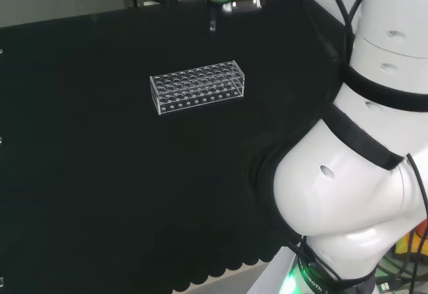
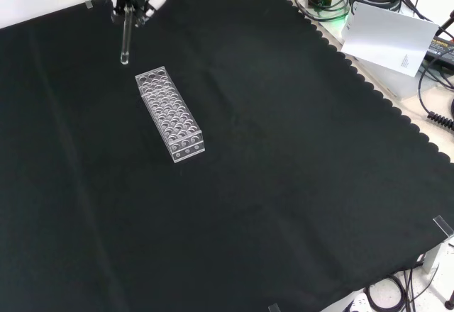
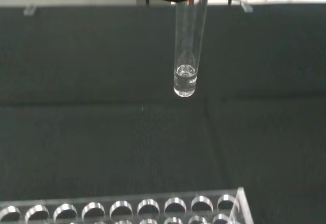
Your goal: Shake the test tube.
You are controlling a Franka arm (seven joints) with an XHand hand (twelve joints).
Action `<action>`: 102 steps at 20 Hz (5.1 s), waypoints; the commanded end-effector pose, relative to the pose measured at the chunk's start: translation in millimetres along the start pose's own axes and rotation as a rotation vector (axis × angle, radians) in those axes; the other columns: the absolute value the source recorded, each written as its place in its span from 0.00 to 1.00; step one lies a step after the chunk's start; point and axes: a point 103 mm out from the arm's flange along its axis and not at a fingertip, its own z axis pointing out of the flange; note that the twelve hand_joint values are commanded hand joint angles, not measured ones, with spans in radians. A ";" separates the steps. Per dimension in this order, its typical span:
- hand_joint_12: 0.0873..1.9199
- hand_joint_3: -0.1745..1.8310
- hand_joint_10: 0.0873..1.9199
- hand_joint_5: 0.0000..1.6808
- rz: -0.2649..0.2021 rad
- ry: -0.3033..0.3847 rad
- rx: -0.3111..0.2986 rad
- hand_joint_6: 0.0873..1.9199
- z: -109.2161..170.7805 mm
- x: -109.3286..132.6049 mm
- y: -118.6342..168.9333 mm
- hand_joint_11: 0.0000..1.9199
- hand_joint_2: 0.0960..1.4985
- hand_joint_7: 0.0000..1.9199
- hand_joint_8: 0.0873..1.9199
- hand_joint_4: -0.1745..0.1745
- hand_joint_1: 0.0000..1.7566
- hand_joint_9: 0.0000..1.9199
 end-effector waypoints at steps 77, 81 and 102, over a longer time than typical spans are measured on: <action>0.54 0.09 0.24 0.79 -0.244 0.203 -0.086 0.00 -100.1 141.7 -23.8 0.54 0.63 0.67 0.41 0.00 0.81 0.64; 0.54 0.09 0.24 0.79 -0.232 0.191 -0.079 0.00 -97.8 133.9 -21.5 0.54 0.63 0.67 0.41 0.00 0.81 0.64; 0.54 0.09 0.25 0.79 0.080 -0.026 0.033 0.00 -45.1 -39.6 -26.9 0.54 0.64 0.67 0.42 0.00 0.81 0.64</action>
